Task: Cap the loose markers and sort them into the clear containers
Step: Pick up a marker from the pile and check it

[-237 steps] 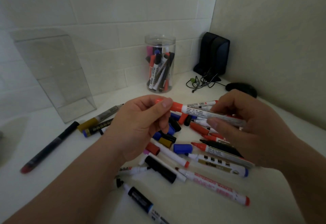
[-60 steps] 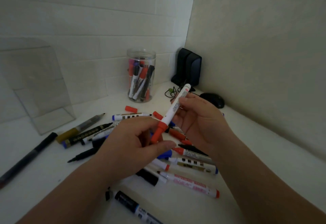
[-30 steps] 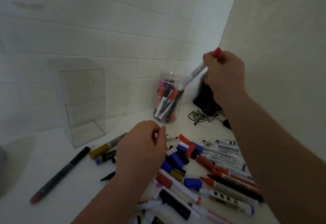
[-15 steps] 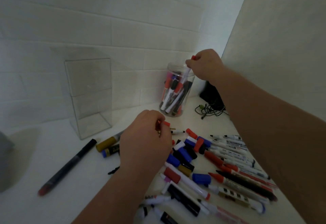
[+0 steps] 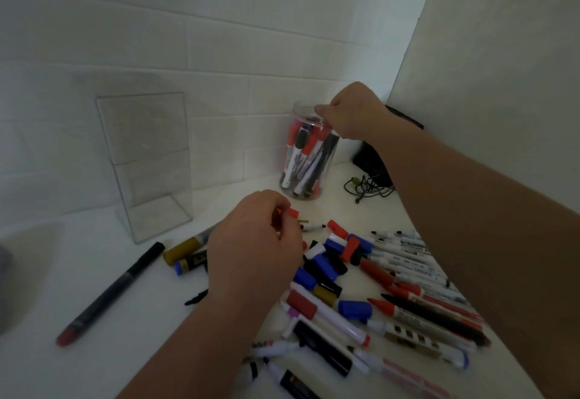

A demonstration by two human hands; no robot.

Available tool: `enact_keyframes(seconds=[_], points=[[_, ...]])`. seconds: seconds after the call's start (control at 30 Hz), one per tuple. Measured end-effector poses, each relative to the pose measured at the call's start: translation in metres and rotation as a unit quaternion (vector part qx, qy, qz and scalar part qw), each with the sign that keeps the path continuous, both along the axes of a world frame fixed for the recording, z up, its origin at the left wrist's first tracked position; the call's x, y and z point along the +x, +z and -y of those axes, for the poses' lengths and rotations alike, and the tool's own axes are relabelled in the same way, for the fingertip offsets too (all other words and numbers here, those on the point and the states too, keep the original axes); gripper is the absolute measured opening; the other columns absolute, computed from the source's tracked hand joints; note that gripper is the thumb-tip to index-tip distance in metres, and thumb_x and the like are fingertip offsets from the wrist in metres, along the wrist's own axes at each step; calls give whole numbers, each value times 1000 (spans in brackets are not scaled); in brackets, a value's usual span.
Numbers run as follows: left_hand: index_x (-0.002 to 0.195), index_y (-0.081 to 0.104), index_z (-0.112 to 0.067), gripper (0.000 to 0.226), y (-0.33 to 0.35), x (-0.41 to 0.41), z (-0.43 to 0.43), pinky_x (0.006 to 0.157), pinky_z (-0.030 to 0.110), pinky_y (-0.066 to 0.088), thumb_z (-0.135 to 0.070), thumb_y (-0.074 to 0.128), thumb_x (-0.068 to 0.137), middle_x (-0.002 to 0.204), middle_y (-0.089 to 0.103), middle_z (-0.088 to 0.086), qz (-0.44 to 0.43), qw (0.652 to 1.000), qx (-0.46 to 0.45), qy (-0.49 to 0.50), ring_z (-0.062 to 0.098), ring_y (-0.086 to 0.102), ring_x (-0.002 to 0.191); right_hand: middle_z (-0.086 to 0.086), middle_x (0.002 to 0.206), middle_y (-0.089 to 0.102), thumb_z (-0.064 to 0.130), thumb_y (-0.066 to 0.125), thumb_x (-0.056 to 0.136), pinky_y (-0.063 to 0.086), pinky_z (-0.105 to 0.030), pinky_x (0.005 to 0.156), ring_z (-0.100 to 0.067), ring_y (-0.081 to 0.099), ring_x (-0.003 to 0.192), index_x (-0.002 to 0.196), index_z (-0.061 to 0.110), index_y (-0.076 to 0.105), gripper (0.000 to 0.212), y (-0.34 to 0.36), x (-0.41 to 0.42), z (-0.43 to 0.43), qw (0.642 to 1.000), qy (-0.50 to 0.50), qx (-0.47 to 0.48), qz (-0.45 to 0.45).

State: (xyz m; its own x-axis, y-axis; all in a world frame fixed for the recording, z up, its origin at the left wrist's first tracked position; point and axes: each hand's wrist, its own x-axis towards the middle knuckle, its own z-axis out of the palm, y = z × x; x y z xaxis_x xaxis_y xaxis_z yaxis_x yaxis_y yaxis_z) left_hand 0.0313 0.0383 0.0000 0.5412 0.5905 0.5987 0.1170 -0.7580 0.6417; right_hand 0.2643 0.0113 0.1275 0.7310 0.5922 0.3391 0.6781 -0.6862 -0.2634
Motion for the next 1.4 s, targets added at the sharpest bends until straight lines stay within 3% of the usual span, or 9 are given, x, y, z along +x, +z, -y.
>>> enact_keyframes(seconds=[0.1, 0.17, 0.23, 0.43, 0.67, 0.97, 1.2, 1.33, 1.4], points=[[88, 61, -27, 8, 1, -2, 0, 57, 19, 38, -24, 55, 89, 73, 58, -11, 5, 1000, -8, 1, 2, 51, 62, -4, 85, 67, 35, 47, 101, 42, -25, 68, -18, 59, 79, 90, 8, 70, 37, -2, -2, 7, 998, 28, 62, 7], [90, 60, -28, 8, 2, -3, 1, 58, 19, 36, -25, 53, 88, 75, 58, -12, 17, 1000, -14, 1, 2, 50, 62, 5, 96, 68, 31, 50, 99, 41, -15, 72, -9, 59, 85, 104, 16, 71, 26, -4, -11, 20, 981, 31, 187, 48], [92, 64, -23, 10, 2, -3, 0, 58, 20, 36, -22, 54, 88, 75, 59, -11, 35, 999, -19, 5, 3, 51, 63, 8, 90, 67, 26, 55, 97, 39, -4, 65, -1, 58, 77, 100, 18, 70, 17, -11, -27, 40, 962, 38, 267, 51], [92, 67, -23, 14, 29, -20, -8, 55, 25, 43, -12, 58, 92, 72, 61, -14, 147, 987, -59, 29, 10, 56, 61, 7, 81, 70, 31, 66, 94, 56, -30, 75, -9, 66, 75, 91, 23, 71, 10, -56, -76, 111, 989, 71, -47, -122], [87, 65, -20, 22, 35, -25, -27, 51, 28, 37, -12, 44, 87, 63, 58, 0, 190, 974, -109, 50, 11, 48, 52, 13, 96, 66, 30, 67, 91, 52, -26, 84, -6, 63, 90, 95, 28, 70, 6, -84, -75, 86, 985, 97, -91, -106], [79, 64, -8, 25, 38, -34, -55, 53, 30, 30, -15, 41, 84, 57, 48, -6, 197, 964, -150, 96, 14, 45, 55, 4, 104, 63, 29, 68, 92, 44, -26, 83, -14, 57, 95, 115, 19, 70, 25, -90, -62, 10, 978, 123, -149, -81], [80, 61, -4, 26, 42, -33, -55, 62, 42, 45, -20, 43, 90, 66, 55, 10, 28, 987, -143, 71, 29, 55, 69, 1, 108, 67, 28, 70, 90, 47, -26, 83, -14, 60, 96, 111, 19, 69, 22, -93, -65, -5, 977, 116, -148, -97], [80, 66, -9, 25, 45, -32, -57, 60, 33, 44, -22, 48, 90, 60, 56, 4, -102, 985, -139, 13, 21, 53, 59, 6, 96, 64, 30, 69, 91, 43, -20, 74, -10, 61, 90, 102, 20, 70, 15, -81, -78, 15, 986, 122, -90, -75], [82, 70, -18, 21, 43, -31, -59, 61, 27, 44, -24, 52, 92, 71, 61, -5, -203, 974, -99, -26, 12, 57, 67, 10, 95, 66, 33, 71, 90, 47, -21, 79, -6, 62, 88, 102, 23, 71, 15, -77, -86, 34, 986, 127, -78, -78]])
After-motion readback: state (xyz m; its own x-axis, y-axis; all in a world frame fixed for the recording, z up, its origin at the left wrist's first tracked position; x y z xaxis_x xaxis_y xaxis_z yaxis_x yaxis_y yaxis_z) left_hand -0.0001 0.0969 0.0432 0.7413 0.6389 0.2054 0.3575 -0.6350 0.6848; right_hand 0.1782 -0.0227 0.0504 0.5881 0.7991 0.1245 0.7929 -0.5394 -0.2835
